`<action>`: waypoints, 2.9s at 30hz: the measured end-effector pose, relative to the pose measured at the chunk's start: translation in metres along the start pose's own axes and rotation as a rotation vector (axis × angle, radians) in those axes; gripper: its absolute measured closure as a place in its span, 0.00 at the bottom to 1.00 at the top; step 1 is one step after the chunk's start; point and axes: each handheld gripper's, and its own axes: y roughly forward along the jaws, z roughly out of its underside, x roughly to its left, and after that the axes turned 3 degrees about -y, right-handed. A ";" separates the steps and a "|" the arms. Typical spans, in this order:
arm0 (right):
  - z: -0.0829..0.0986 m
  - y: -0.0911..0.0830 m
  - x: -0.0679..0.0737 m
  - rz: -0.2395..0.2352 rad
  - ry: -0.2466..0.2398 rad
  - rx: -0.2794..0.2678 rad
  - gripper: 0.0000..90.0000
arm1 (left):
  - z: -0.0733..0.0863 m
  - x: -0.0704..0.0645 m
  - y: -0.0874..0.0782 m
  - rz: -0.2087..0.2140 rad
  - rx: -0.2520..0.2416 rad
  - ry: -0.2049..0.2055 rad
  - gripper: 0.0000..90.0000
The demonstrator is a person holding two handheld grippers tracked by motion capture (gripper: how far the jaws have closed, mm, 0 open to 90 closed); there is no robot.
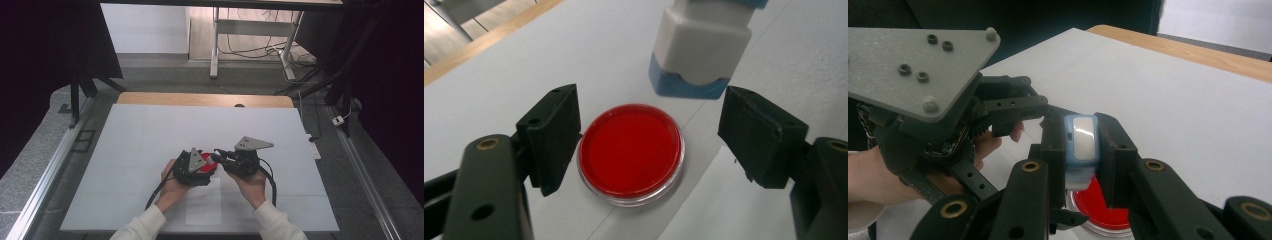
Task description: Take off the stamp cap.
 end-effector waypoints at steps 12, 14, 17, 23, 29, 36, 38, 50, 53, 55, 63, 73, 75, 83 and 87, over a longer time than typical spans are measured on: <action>0.004 0.003 -0.001 -0.003 0.017 0.005 0.83 | -0.001 -0.002 0.001 -0.001 -0.011 0.007 0.40; 0.004 0.004 -0.001 0.002 0.018 0.005 0.83 | -0.002 -0.002 0.000 0.000 -0.019 0.009 0.42; 0.005 0.004 -0.001 0.002 0.025 0.006 0.83 | -0.002 -0.002 -0.001 -0.004 -0.021 0.023 0.46; 0.006 0.004 -0.002 0.001 0.036 0.001 0.83 | -0.001 -0.002 -0.001 0.012 -0.018 0.030 0.54; 0.007 0.005 -0.003 0.003 0.042 -0.001 0.83 | -0.001 -0.003 -0.001 0.018 -0.018 0.048 0.60; 0.008 0.004 -0.004 0.004 0.049 -0.005 0.83 | -0.001 -0.004 -0.002 0.021 -0.019 0.066 0.65; 0.008 0.004 -0.005 0.006 0.053 -0.006 0.83 | -0.001 -0.004 -0.002 0.019 -0.020 0.074 0.66; 0.009 0.004 -0.006 0.008 0.064 -0.007 0.83 | 0.000 -0.006 -0.002 0.014 -0.018 0.103 0.71; 0.009 0.004 -0.006 0.008 0.065 -0.005 0.83 | 0.000 -0.007 -0.001 0.014 -0.017 0.101 0.71; 0.009 0.005 -0.006 0.008 0.067 -0.004 0.83 | 0.000 -0.007 -0.001 0.013 -0.017 0.108 0.71; 0.010 0.006 -0.005 0.011 0.062 0.000 0.83 | 0.001 -0.008 -0.002 0.004 -0.002 0.138 0.72; 0.011 0.006 -0.004 0.019 0.058 -0.003 0.83 | 0.003 -0.008 -0.002 -0.002 -0.013 0.121 0.73; 0.011 0.006 -0.003 0.020 0.056 -0.004 0.83 | 0.004 -0.008 -0.002 -0.007 -0.018 0.121 0.73; 0.011 0.005 -0.004 0.017 0.064 -0.007 0.83 | 0.006 -0.009 -0.002 0.004 -0.037 0.112 0.73; 0.012 0.006 -0.004 0.014 0.060 0.005 0.84 | 0.006 -0.010 -0.002 -0.019 -0.017 0.154 0.73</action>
